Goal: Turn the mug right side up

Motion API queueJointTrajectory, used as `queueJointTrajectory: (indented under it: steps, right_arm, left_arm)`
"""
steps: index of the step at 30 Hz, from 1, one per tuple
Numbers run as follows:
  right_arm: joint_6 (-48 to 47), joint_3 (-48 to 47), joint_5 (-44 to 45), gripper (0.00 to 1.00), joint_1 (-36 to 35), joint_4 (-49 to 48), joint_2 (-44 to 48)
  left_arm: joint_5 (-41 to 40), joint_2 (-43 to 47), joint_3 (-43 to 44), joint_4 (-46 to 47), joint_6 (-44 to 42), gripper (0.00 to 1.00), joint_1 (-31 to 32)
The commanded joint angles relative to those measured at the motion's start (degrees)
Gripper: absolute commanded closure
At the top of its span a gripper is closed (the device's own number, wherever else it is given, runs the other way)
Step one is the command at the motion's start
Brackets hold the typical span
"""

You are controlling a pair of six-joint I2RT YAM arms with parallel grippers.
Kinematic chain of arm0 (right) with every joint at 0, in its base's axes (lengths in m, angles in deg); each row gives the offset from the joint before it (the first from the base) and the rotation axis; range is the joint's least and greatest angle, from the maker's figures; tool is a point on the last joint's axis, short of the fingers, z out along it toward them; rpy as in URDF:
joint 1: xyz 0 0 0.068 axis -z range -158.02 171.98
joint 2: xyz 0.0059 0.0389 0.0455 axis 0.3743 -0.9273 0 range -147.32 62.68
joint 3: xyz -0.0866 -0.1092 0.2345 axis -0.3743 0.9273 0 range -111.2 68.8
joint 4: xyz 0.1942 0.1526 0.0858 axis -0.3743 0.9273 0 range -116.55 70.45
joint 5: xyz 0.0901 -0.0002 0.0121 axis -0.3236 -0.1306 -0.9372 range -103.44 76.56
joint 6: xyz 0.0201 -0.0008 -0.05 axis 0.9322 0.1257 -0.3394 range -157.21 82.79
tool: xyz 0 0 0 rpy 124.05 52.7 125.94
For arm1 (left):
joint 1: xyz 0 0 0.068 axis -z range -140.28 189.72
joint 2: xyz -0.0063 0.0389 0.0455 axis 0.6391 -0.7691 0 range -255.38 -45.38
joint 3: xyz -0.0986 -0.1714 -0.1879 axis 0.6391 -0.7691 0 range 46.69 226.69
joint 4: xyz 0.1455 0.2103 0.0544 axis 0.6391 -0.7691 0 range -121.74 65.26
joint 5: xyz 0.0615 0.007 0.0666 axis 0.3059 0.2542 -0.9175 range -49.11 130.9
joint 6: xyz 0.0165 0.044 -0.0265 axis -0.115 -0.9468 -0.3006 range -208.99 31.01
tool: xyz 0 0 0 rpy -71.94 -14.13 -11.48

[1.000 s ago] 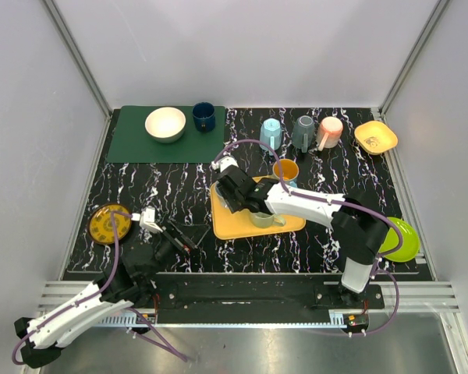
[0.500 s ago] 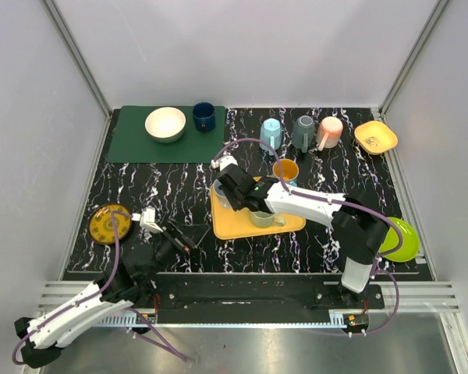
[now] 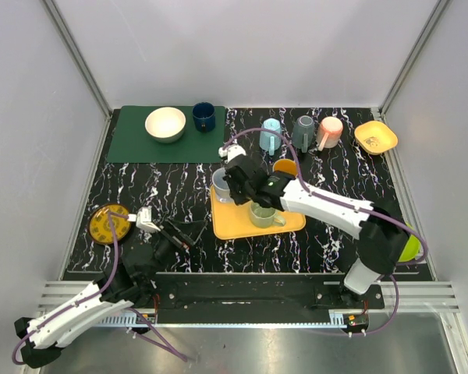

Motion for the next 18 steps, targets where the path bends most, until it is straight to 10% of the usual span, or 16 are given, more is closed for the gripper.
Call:
queueJointTrajectory:
  steps: [1,14,18]
  right_arm:
    - [9.6,-1.2,-8.1,1.00,4.5,-9.4,11.2]
    - [50.3,23.5,-37.8,1.00,14.7,-72.1,22.3]
    - [62.0,25.8,-41.7,1.00,16.5,-87.7,18.6]
  left_arm:
    - [-2.2,4.2,2.5,6.5,-2.0,0.01,0.0]
    - [5.8,-16.1,7.7,44.8,-15.2,0.01,-1.2]
    - [21.7,-27.4,13.3,51.4,-9.2,0.01,-10.6]
